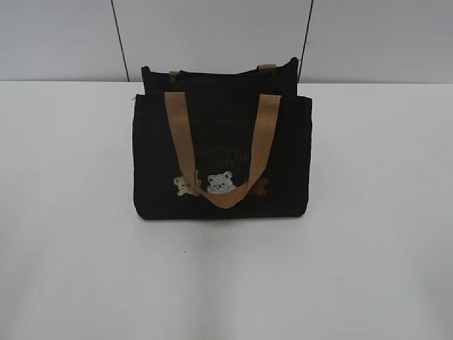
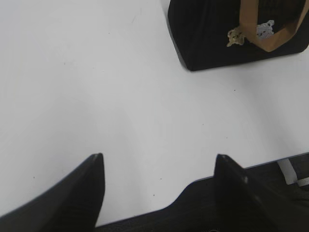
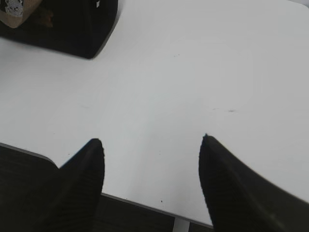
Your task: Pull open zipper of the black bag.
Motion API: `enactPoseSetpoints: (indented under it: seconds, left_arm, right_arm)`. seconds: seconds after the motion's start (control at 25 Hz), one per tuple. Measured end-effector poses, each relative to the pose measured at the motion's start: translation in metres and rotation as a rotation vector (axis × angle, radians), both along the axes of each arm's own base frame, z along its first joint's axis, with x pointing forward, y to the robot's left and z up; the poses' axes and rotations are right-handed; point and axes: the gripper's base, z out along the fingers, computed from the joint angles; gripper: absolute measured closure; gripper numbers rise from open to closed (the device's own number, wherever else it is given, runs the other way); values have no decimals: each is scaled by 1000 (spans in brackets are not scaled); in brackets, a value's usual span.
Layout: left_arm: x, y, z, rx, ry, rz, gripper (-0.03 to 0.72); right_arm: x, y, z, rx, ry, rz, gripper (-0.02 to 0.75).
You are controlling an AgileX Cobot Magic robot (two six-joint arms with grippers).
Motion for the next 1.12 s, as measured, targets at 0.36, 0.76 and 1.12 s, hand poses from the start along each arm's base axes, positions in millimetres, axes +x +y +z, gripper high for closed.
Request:
enactPoseSetpoints:
  seconds: [0.36, 0.76, 1.12]
  left_arm:
    - [0, 0, 0, 0, -3, 0, 167]
    - [-27, 3, 2, -13, -175, 93, 167]
    - [-37, 3, 2, -17, -237, 119, 167]
  right_arm:
    - [0, 0, 0, 0, -1, -3, 268]
    - [1, 1, 0, 1, -2, -131, 268]
    - [1, 1, 0, 3, -1, -149, 268]
